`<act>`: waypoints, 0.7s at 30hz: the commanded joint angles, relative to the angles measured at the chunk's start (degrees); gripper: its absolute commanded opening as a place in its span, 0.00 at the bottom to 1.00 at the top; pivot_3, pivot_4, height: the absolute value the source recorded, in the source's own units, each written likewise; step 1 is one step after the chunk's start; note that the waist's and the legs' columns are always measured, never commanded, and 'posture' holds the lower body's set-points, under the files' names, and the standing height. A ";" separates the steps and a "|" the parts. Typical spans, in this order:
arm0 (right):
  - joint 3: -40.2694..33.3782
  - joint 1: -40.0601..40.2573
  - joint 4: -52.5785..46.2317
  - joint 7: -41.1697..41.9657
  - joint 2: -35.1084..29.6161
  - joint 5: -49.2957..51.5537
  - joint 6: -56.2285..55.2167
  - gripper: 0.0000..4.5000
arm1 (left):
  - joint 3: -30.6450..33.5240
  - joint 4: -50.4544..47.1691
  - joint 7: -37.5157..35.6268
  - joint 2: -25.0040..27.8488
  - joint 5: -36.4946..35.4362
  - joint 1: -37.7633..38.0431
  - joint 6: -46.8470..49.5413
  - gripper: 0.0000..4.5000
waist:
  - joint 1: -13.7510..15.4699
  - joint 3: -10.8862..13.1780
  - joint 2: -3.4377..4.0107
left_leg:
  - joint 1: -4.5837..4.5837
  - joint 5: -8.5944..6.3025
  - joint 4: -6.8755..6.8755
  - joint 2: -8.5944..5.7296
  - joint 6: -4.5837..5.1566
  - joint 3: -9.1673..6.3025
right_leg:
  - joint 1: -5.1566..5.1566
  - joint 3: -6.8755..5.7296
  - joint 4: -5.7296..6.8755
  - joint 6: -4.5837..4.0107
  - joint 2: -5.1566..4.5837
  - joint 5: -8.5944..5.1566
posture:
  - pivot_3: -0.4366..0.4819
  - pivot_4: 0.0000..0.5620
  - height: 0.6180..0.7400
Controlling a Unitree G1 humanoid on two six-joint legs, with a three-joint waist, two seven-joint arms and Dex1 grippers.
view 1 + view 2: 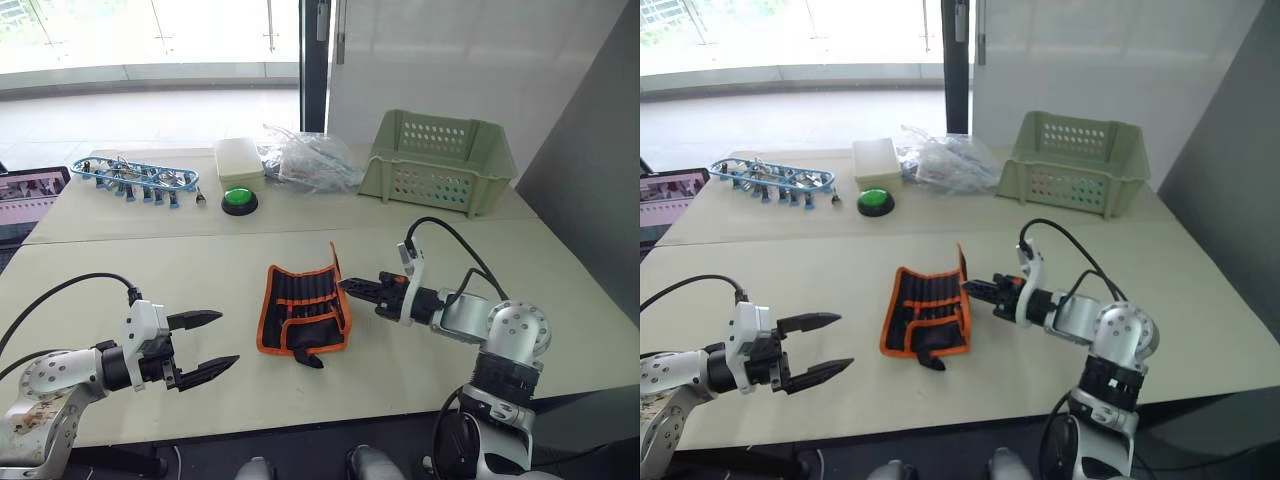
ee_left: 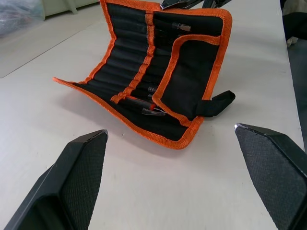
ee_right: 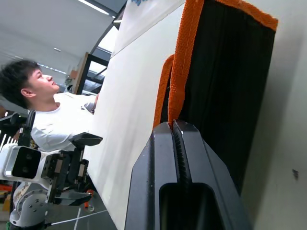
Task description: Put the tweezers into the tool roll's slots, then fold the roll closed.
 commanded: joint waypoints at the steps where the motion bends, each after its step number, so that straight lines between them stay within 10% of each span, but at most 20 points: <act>1: 3.54 0.59 -3.02 -2.62 2.39 -1.46 -0.66 0.00 | 0.13 -0.60 0.04 0.51 -0.02 -0.87 -0.27 1.00 | 0.01 0.00 0.00 | -0.04 0.00 0.00 0.00 0.00 0.00 | -0.06 0.00 0.02 -0.01 0.00 0.01 | 0.48 0.27 0.87; 11: 24.03 9.07 3.34 -2.44 -2.93 -14.23 -14.69 0.00 | -0.22 -0.81 0.20 0.34 -0.23 -1.30 0.17 1.00 | -0.02 -0.03 -0.04 | -0.17 0.00 0.00 -0.03 0.00 0.02 | -0.29 0.01 0.13 -0.30 -0.02 0.18 | 0.48 0.27 0.87; 17: 22.50 8.56 3.93 -1.54 -2.38 -12.60 -17.07 0.00 | -0.57 -2.02 1.24 0.07 -1.12 -0.89 2.69 1.00 | -0.04 -0.04 -0.05 | 0.30 0.01 0.00 0.01 0.01 0.02 | 0.13 0.00 0.16 -0.02 0.01 0.01 | 0.48 0.27 0.87; 21: 19.74 6.22 1.89 0.92 -2.04 -8.80 -18.04 0.27 | -1.27 -2.68 2.87 -0.80 -1.71 -0.71 4.68 1.00 | -0.03 -0.02 -0.03 | 0.39 0.01 0.00 0.01 0.02 0.02 | 0.25 0.00 0.15 -0.01 0.01 0.00 | 0.48 0.27 0.87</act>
